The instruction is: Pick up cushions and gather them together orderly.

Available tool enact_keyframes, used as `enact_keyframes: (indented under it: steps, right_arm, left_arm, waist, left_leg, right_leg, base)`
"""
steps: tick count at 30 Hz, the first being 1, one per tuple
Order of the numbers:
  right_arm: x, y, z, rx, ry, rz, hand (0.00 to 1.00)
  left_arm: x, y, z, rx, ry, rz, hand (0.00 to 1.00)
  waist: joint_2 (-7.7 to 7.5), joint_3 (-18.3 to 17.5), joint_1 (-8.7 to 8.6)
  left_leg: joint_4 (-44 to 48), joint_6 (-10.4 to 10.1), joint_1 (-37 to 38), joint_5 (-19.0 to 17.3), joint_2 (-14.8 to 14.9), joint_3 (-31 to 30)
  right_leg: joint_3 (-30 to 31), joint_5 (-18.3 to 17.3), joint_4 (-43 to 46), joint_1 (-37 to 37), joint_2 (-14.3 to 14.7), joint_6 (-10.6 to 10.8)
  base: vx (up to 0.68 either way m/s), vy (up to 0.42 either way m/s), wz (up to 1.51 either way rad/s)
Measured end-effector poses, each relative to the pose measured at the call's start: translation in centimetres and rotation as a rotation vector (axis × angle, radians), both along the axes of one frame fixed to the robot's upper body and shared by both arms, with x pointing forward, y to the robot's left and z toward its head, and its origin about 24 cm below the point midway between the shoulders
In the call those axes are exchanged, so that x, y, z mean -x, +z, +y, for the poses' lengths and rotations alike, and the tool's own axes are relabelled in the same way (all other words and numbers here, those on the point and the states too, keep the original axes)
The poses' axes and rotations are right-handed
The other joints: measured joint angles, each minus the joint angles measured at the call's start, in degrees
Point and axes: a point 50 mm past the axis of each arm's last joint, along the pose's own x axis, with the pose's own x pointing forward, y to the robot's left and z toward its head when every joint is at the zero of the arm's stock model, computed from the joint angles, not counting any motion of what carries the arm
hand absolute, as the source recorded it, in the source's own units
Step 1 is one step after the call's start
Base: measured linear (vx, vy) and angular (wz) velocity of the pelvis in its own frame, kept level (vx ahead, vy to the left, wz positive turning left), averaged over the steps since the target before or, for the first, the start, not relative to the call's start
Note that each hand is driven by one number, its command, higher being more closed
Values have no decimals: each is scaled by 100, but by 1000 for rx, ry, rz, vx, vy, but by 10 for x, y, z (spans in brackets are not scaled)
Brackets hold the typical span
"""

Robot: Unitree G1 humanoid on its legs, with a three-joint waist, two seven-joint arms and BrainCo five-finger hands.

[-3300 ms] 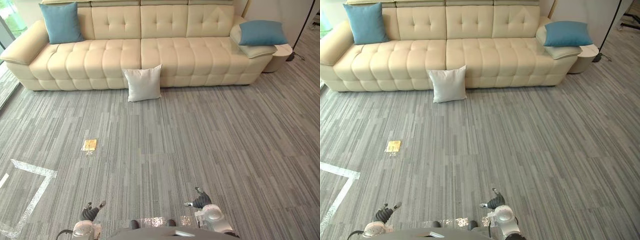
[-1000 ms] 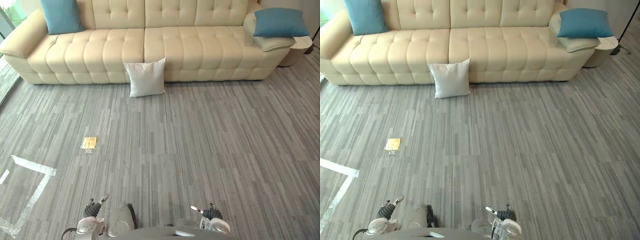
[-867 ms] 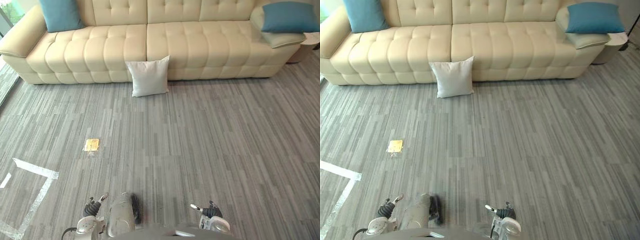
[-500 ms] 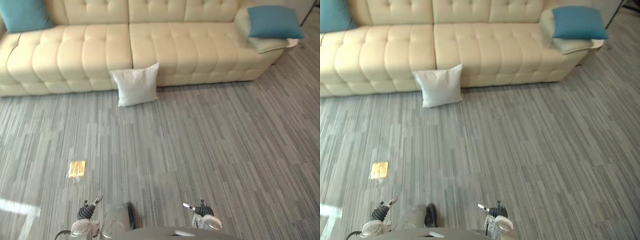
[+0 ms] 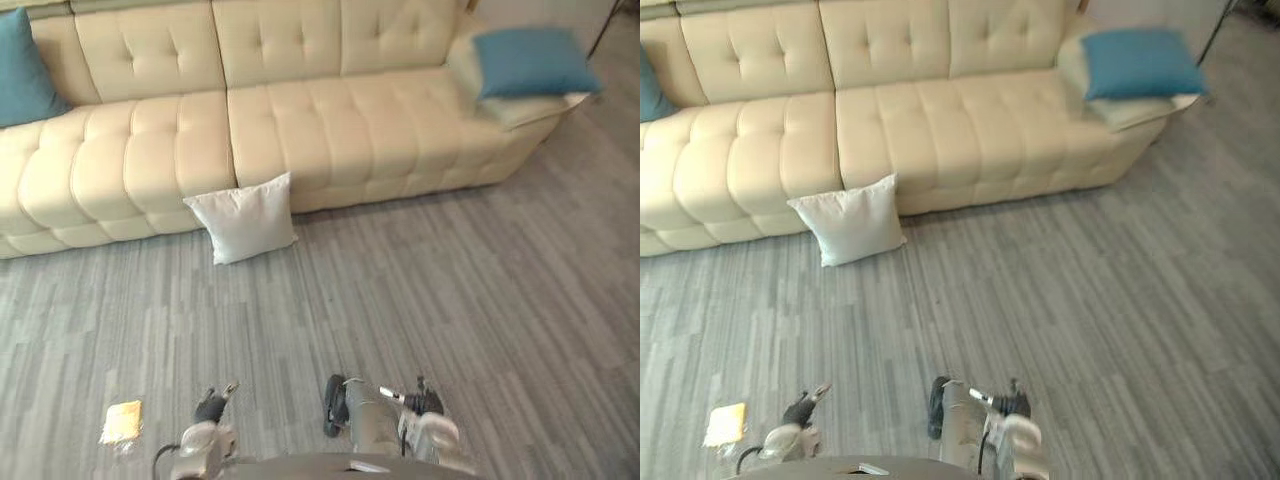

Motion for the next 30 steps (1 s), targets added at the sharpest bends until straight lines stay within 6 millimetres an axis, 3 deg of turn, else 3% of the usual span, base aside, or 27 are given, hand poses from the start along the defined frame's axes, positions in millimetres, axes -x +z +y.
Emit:
enact_keyframes:
  steps: [3, 5, 6, 7, 9, 11, 13, 15, 16, 17, 18, 19, 20, 22, 24, 26, 27, 28, 30]
  right_arm:
    - [7, -3, 0, -5, -12, 17, 0]
    - [10, -4, 1, -10, -10, 26, 0]
    - [12, -4, 0, -8, -12, 30, 0]
    - [12, -4, -2, -3, -12, 28, 0]
    - [11, -4, -1, -10, -14, 27, 0]
    - [14, -5, 1, -7, 3, 39, 0]
    - [16, -7, 2, -10, 5, 50, 0]
    - [20, -9, 3, -20, -9, 67, 0]
    - [23, -12, 3, -24, -12, 81, 0]
    - [24, -13, 5, -28, -10, 89, 0]
    - [24, -13, 6, -30, -7, 91, 0]
    - [25, -16, 14, -50, 0, 105, 0]
    - [22, -16, 18, -61, 9, 104, 0]
    - [20, -17, 26, -82, 20, 103, 0]
    - [26, -21, 25, -89, -3, 128, 0]
    - [30, -22, 21, -89, -25, 139, 0]
    - [30, -22, 17, -81, -29, 141, 0]
    - [33, -24, 22, -93, -20, 157, 0]
    - [33, -24, 16, -76, -16, 158, 0]
  left_arm:
    - [3, -2, -2, -3, -22, 17, 0]
    - [5, -2, -1, -2, -19, 17, 0]
    - [3, 0, 1, -4, -9, 4, 0]
    - [4, -1, 3, -6, 1, 5, 0]
    - [4, 0, 7, -10, 25, 1, 0]
    - [2, 3, 10, -22, 36, -22, 0]
    - [-1, 6, 12, -31, 38, -42, 0]
    - [-5, 8, 14, -37, 40, -61, 0]
    - [-6, 9, 15, -42, 42, -68, 0]
    - [-7, 10, 16, -47, 43, -74, 0]
    - [-6, 10, 16, -48, 44, -72, 0]
    - [-6, 10, 23, -67, 40, -67, 0]
    - [-6, 10, 25, -72, 39, -65, 0]
    - [-1, 9, 37, -100, 34, -41, 0]
    - [8, 5, 43, -114, 31, -1, 0]
    - [13, 1, 42, -118, -11, 31, 0]
    - [15, -1, 38, -115, -40, 47, 0]
    - [17, -2, 41, -124, -55, 61, 0]
    - [20, -4, 40, -121, -54, 79, 0]
  waist:
    - [89, -60, -131]
    - [82, -71, -151]
    - [125, -95, -69]
    - [185, -102, 29]
    - [220, -99, 49]
    - [186, -104, 135]
    - [162, -107, 195]
    - [92, -71, 291]
    - [56, -66, 312]
    - [14, -86, 373]
    - [1, -110, 411]
    - [-170, -212, 368]
    - [-229, -221, 320]
    - [-356, -258, 339]
    - [-507, -405, 358]
    - [-528, -477, 302]
    - [-483, -476, 208]
    - [-500, -430, 117]
    - [-463, -367, 83]
  left_leg:
    - [352, -21, 54, 29, 350, -337]
    - [1687, -214, -480, 107, 605, -571]
    - [2790, -515, -956, 428, 795, -653]
    - [3892, -532, -1462, 463, 1075, -549]
    - [4649, -409, -1923, 298, 1278, -246]
    - [4636, -129, -2476, -48, 1290, 345]
    - [3981, -3, -2848, -184, 1189, 673]
    - [2532, 23, -3130, -59, 820, 835]
    - [1661, 9, -3239, 292, 618, 827]
    - [1234, 57, -3280, 996, 473, 783]
    - [1198, 112, -3236, 1320, 426, 802]
    - [1211, 392, -3226, 1224, 211, 930]
    - [1300, 516, -3268, 1197, 183, 940]
    - [1813, 718, -3343, 972, 193, 959]
    - [1649, 768, -3094, 937, -47, 960]
    - [1121, 741, -2623, 763, -340, 892]
    - [745, 729, -2302, 552, -482, 759]
    - [567, 777, -2049, 504, -649, 689]
    - [354, 779, -1562, 374, -714, 627]
  right_leg:
    - [-482, -541, -2, 503, 68, 67]
    - [-756, -691, -199, 923, 108, 62]
    - [-797, -733, -385, 1171, 218, 25]
    - [-787, -788, -614, 1432, 379, -60]
    - [-777, -798, -866, 1818, 447, -137]
    - [-762, -784, -1370, 2464, 394, -72]
    - [-756, -731, -1644, 2770, 300, 69]
    - [-728, -736, -1862, 3123, 43, 300]
    - [-715, -798, -1992, 3339, -94, 411]
    - [-636, -870, -2136, 3525, -203, 542]
    - [-544, -875, -2216, 3597, -215, 552]
    - [-273, -780, -2382, 3662, -372, 473]
    - [-153, -585, -2454, 3658, -388, 469]
    - [369, 158, -2551, 3762, -449, 550]
    - [510, 639, -2363, 3751, -547, 619]
    - [717, 986, -1306, 3395, -683, 733]
    - [801, 1289, -277, 2956, -753, 882]
    - [928, 1248, 873, 2477, -901, 878]
    - [818, 663, 1981, 2006, -897, 669]
  base:
    - [316, -199, 68]
    - [260, -175, 66]
    - [254, -103, 10]
    - [257, -74, -7]
    - [283, 0, -10]
    - [336, 61, -8]
    - [341, 133, -12]
    - [484, 238, -7]
    - [447, 272, -11]
    - [450, 285, -22]
    - [606, 350, -22]
    - [425, 229, -5]
    - [656, 358, 10]
    - [570, 331, 9]
    - [447, 234, 15]
    - [423, 214, 31]
    - [377, 183, 45]
    - [359, 144, 43]
    - [312, 54, 10]
